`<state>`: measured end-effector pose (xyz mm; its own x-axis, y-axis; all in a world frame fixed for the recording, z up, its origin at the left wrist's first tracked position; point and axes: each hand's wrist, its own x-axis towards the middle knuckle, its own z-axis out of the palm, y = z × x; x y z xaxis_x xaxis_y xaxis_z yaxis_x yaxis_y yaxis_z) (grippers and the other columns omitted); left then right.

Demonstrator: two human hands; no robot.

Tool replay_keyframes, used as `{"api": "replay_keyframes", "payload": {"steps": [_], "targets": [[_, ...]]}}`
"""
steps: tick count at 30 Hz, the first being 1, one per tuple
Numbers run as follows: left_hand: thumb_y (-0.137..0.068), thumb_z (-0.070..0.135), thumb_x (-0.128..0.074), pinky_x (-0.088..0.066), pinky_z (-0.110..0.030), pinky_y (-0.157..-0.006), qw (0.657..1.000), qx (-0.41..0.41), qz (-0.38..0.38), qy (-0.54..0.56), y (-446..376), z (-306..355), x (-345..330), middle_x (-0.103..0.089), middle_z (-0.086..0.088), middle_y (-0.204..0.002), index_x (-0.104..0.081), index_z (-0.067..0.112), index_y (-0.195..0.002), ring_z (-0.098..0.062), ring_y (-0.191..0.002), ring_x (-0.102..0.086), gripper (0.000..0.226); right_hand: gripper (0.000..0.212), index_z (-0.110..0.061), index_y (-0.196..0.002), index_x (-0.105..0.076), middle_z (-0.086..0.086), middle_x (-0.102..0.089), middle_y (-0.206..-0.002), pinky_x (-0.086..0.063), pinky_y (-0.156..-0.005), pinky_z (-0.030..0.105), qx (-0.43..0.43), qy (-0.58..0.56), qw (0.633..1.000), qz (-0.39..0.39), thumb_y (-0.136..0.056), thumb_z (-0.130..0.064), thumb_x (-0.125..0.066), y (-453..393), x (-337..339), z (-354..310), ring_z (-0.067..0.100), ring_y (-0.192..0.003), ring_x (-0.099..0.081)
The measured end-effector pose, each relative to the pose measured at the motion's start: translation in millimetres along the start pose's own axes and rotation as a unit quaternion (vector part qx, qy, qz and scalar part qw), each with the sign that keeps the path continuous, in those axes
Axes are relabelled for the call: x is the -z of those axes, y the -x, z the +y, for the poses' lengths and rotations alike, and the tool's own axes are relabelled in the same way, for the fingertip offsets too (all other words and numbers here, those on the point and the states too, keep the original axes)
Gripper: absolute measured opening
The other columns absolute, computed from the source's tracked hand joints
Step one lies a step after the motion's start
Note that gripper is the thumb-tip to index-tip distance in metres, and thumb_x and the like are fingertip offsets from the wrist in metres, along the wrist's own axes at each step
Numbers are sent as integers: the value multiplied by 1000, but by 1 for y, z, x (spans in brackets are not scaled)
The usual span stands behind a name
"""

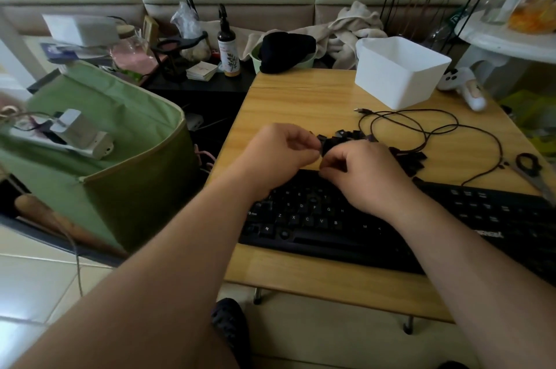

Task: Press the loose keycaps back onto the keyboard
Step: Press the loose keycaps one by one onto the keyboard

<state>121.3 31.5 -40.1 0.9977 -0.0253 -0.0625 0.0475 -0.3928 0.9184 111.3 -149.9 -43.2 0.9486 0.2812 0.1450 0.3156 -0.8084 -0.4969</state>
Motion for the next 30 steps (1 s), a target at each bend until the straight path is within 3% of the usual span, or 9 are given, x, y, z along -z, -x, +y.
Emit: {"api": "replay_keyframes", "payload": {"steps": [4,6,9,12,15,18,23,27,30], "targets": [[-95,15,-66,-48,-23,-57,994,-27,85,-65,-5,1,17,-67,15,-82,-75,32,-92,-1,-62,-55,20,6,-33,-95,-78,-20,-64,-87,-36,-64,12,-46,-20,998,35,-95,-29,-74,-2,11,9,-6,-77,-54],[-96,13,-61,-49,-23,-63,984,-32,101,-144,-9,-5,28,-67,18,-102,-75,36,-102,0,-75,-57,27,7,-34,-90,-77,-21,-66,-83,-35,-59,12,-70,-46,995,57,-94,-30,-74,-2,17,17,-6,-74,-55],[-93,8,-55,-58,-32,-66,970,-7,148,-191,-24,-10,37,-60,5,-134,-71,37,-121,-2,-83,-58,43,8,-32,-86,-76,-17,-68,-79,-36,-56,17,-90,-68,990,81,-93,-31,-75,2,23,21,-1,-69,-57],[-91,4,-53,-63,-39,-72,976,31,129,-171,-45,-16,37,-55,-8,-143,-64,34,-135,-15,-87,-64,55,9,-35,-84,-75,-18,-68,-79,-38,-56,18,-85,-75,990,82,-93,-32,-75,7,25,24,-1,-67,-58],[-91,5,-54,-56,-50,-99,964,38,98,-244,-78,-16,34,-51,-13,-148,-55,30,-146,-33,-124,-59,61,12,-36,-81,-74,-19,-68,-78,-39,-56,17,-83,-79,990,82,-92,-33,-75,7,24,27,-4,-70,-59],[-98,9,-54,-43,-48,-115,940,14,65,-335,-116,-9,33,-40,-14,-160,-47,23,-155,-33,-144,-42,59,11,-36,-81,-74,-19,-69,-78,-44,-57,18,-76,-90,990,82,-92,-34,-75,3,25,27,-6,-75,-60],[-105,21,-52,-48,-37,-107,888,-67,29,-454,-146,-11,21,-67,-4,-135,-73,20,-129,-24,-125,-59,32,10,-36,-81,-74,-20,-68,-85,-46,-64,17,-55,-94,991,72,-91,-34,-75,-3,23,27,-1,-75,-61],[-104,21,-58,-52,-33,-99,902,-70,36,-424,-131,-4,16,-71,1,-124,-75,19,-122,-19,-115,-63,25,6,-35,-88,-76,-20,-67,-85,-42,-63,12,-45,-98,991,83,-92,-31,-74,-5,24,34,-3,-75,-60],[-103,24,-64,-54,-29,-81,989,-11,44,-137,-99,10,3,-72,3,-111,-74,20,-121,-15,-100,-66,21,15,-36,-102,-76,-18,-67,-86,-41,-63,8,-22,-127,985,112,-91,-26,-76,-4,26,35,-1,-77,-59]]}}
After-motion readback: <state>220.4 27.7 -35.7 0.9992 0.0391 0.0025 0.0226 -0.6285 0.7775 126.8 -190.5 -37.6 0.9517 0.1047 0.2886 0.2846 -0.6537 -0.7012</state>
